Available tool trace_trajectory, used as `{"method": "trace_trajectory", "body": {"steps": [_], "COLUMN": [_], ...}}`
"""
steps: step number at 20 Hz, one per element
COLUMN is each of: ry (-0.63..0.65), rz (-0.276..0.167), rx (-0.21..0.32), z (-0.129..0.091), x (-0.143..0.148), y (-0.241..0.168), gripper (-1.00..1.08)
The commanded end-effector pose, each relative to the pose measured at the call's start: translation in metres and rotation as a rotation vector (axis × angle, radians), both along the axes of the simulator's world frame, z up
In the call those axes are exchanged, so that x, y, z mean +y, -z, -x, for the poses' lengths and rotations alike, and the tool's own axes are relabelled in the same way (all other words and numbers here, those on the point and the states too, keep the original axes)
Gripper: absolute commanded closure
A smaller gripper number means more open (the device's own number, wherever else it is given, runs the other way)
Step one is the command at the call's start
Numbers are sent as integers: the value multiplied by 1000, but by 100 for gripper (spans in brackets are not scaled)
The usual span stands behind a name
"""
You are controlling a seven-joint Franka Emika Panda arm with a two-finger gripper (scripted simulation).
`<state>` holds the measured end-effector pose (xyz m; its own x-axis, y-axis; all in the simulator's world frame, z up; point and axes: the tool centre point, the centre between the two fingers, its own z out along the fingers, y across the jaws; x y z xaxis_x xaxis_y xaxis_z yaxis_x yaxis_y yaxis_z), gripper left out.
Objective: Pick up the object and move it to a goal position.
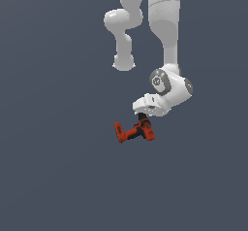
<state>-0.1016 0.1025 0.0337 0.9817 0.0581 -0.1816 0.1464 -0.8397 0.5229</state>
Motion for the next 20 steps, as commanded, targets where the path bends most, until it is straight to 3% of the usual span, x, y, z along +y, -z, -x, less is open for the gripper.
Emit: {"method": "trace_trajectory", "body": {"steps": [1, 2, 13, 20], "ry": [2, 2, -3, -2], "rz": [2, 2, -1, -1], "rx": [1, 1, -2, -1], "z": [1, 1, 1, -2], "x": [-3, -3, 0, -15], "y": [4, 4, 1, -15], "gripper": [-60, 108, 108, 108]}}
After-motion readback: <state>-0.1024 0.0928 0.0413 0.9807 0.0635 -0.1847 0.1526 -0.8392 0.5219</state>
